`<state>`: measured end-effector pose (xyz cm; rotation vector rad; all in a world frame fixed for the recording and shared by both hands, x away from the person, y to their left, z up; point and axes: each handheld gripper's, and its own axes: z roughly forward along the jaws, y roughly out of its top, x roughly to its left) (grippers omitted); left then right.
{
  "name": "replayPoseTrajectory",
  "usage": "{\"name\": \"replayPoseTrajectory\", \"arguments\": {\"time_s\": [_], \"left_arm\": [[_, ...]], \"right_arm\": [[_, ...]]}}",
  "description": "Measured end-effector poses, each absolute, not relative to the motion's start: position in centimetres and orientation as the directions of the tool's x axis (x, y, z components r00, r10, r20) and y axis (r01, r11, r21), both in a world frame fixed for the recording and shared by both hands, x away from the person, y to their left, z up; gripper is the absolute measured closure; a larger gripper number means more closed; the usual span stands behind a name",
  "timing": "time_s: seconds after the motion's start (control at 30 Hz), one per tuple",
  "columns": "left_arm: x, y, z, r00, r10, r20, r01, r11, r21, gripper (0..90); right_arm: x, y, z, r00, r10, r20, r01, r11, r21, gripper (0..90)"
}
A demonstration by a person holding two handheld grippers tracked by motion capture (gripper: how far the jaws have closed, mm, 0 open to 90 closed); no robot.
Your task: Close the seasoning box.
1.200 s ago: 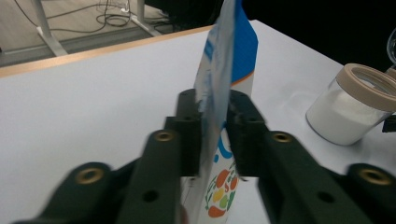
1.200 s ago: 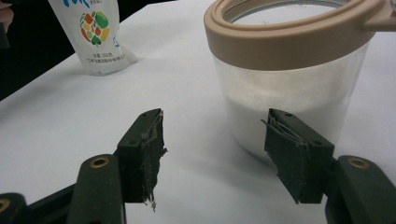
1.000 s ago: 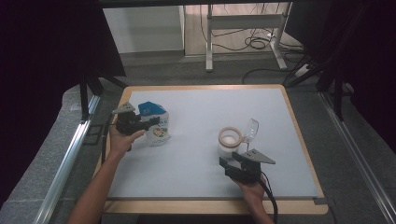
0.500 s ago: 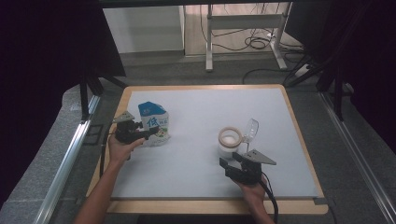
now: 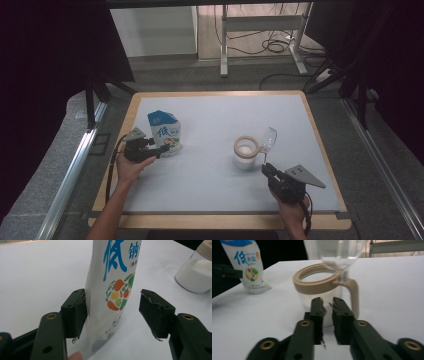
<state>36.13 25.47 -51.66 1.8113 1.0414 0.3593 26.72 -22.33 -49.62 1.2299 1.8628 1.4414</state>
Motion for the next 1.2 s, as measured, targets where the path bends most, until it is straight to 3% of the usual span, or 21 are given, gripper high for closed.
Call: {"name": "replayPoseTrajectory", "arguments": {"time_s": [0.1,0.7,1.2], "left_arm": [[36.1,25.4,-51.7,0.588,0.785,-0.195,0.495,-0.159,0.854,38.4],[35.2,25.6,-52.6,0.583,0.789,-0.192,0.503,-0.165,0.848,37.5],[34.6,25.8,-53.1,0.579,0.788,-0.207,0.510,-0.152,0.847,37.2]], "right_arm": [[27.0,-22.9,-49.3,-0.472,0.869,0.151,0.358,0.032,0.933,89.3],[31.1,-24.4,-46.4,-0.425,0.891,0.162,0.311,-0.025,0.950,89.9],[32.2,-23.4,-45.9,-0.425,0.892,0.156,0.300,-0.024,0.954,89.8]]}}
